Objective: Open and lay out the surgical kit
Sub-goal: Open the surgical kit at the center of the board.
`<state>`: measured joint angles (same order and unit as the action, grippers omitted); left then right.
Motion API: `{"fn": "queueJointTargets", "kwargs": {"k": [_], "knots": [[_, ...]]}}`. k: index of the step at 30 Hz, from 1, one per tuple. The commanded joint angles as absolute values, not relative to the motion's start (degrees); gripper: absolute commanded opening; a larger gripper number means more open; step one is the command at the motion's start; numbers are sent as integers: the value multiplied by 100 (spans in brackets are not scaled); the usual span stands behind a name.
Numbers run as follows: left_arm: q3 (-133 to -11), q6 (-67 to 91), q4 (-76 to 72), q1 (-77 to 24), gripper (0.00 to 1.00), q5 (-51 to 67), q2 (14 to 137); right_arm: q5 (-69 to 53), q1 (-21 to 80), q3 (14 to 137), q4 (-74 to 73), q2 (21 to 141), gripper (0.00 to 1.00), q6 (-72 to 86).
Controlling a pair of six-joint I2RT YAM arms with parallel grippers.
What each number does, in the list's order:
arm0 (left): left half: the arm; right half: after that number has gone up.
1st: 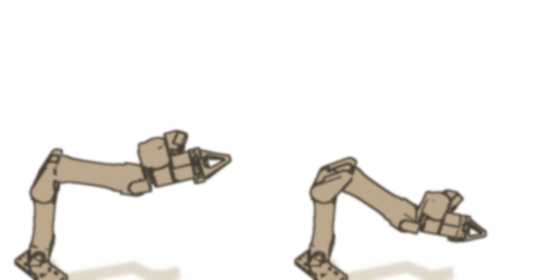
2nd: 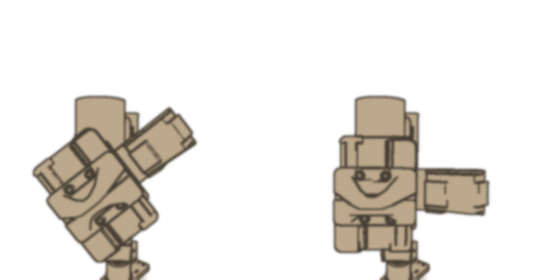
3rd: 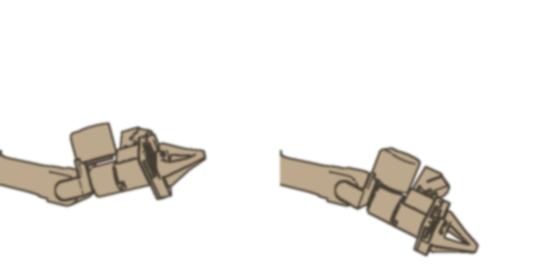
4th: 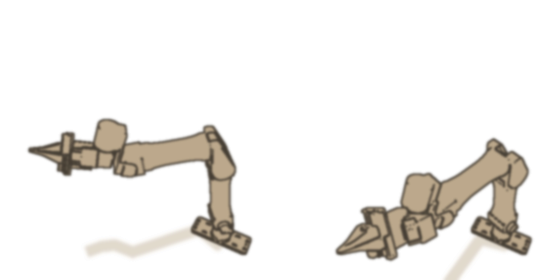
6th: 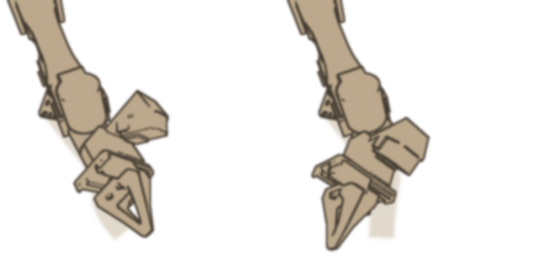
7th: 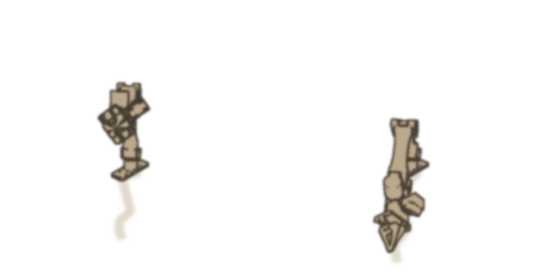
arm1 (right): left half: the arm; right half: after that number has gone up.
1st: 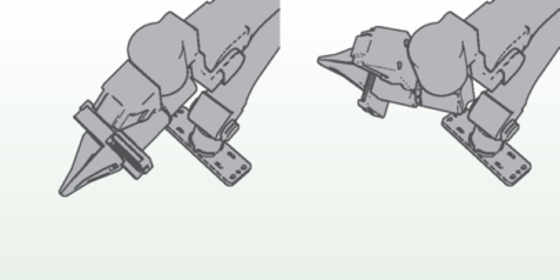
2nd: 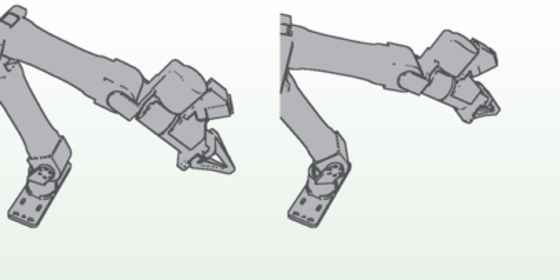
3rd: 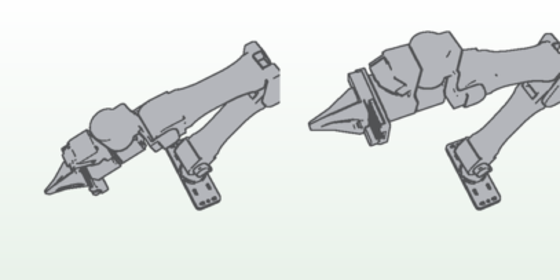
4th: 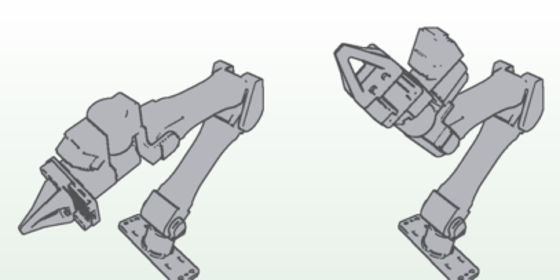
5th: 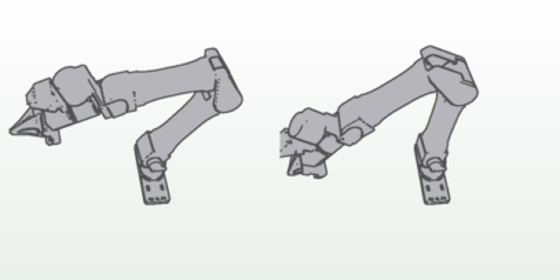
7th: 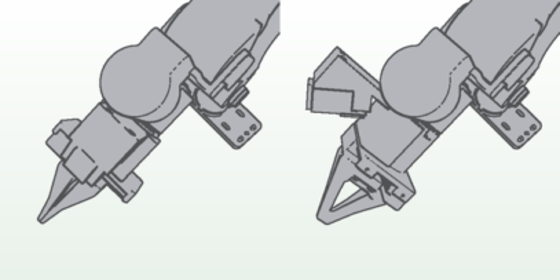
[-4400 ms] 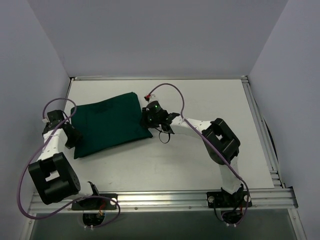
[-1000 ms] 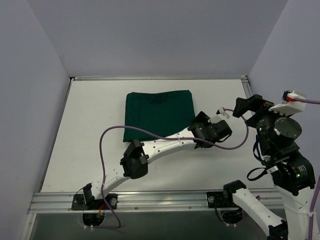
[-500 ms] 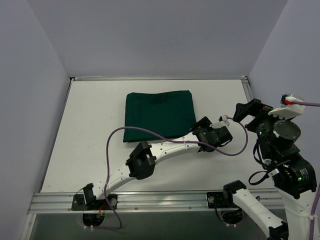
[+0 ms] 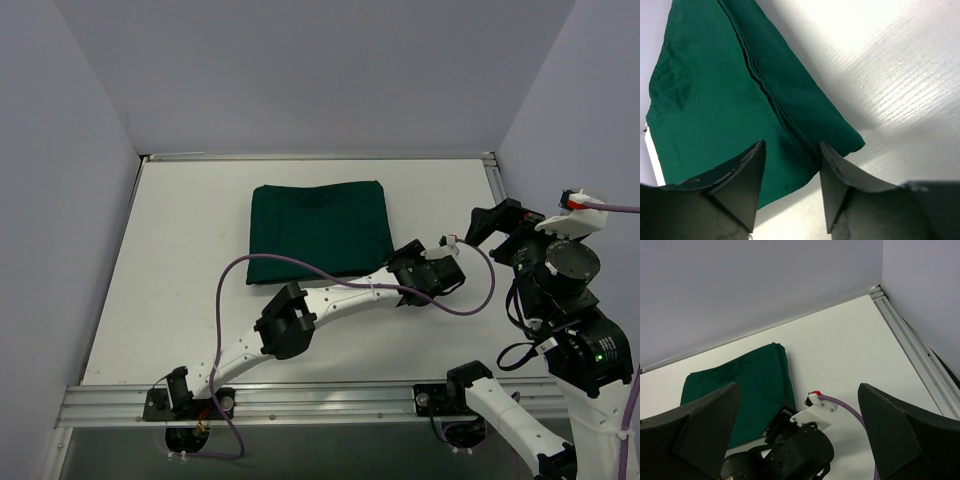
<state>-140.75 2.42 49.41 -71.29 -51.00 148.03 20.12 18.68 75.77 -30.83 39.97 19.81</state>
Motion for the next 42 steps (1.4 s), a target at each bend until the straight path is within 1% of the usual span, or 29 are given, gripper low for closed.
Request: {"fn": "queueJointTargets", "kwargs": {"k": [1, 2, 3, 6, 7, 9, 10, 17, 20, 24, 25, 27, 28, 29, 31, 32, 34, 35, 39, 42], "knots": [[-14335, 79, 4676, -7154, 54, -5282, 14827, 2101, 1828, 7532, -2988, 3955, 100, 1916], [-14335, 70, 4658, -7154, 52, -5291, 14836, 2101, 1828, 7541, -2988, 3946, 100, 1899], [-14344, 62, 4650, -7154, 45, -5300, 14836, 2109, 1828, 7541, -2997, 3946, 100, 1890], [-14344, 62, 4650, -7154, 32, -5300, 14783, 2162, 1828, 7550, -3006, 3929, 100, 1863], [-14344, 62, 4632, -7154, 22, -5309, 14757, 2171, 1828, 7550, -3006, 3929, 100, 1863], [-14344, 35, 4614, -7146, 12, -5344, 14660, 2153, 1828, 7567, -3006, 3911, 100, 1863], [-14344, 26, 4579, -7146, 3, -5344, 14608, 2153, 1828, 7576, -3006, 3911, 100, 1863], [-14309, -167, 4518, -6970, 2, -5326, 13994, 2153, 1828, 7629, -3015, 3894, 100, 1819], [-14107, -255, 4509, -6663, 2, -5335, 13599, 2145, 1828, 7655, -2997, 3911, 100, 1767], [-13317, -535, 4395, -5934, 2, -5458, 12904, 2101, 1828, 7664, -2936, 3937, 100, 1679], [-12898, -588, 4334, -5524, 2, -5475, 12728, 2048, 1828, 7655, -2918, 3955, 100, 1653], [-12351, -807, 4167, -5039, 2, -5484, 12148, 1987, 1828, 7638, -2874, 3999, 100, 1582], [-11766, -904, 3948, -4505, 2, -5545, 11920, 1917, 1828, 7612, -2874, 4008, 100, 1556], [-11447, -1027, 3798, -4222, 2, -5589, 11500, 1890, 1828, 7594, -2865, 4034, 100, 1512], [-10840, -1475, 3306, -3642, 2, -5730, 11103, 1811, 1828, 7576, -2839, 4087, 100, 1468], [-10332, -1590, 3174, -3038, 2, -5861, 10779, 1724, 1828, 7550, -2830, 4104, 100, 1442], [-9925, -1740, 2963, -2420, 2, -5950, 10504, 1600, 1828, 7541, -2813, 4175, 100, 1380], [-9557, -1758, 2884, -1843, 2, -5994, 10312, 1478, 1828, 7515, -2804, 4192, 100, 1354], [-8774, -1784, 2270, -821, 2, -6248, 10169, 1152, 1828, 7374, -2742, 4306, 100, 1292], [-8439, -1820, 1865, -432, 3, -6441, 10449, 819, 1828, 7217, -2681, 4385, 100, 1266]]}}
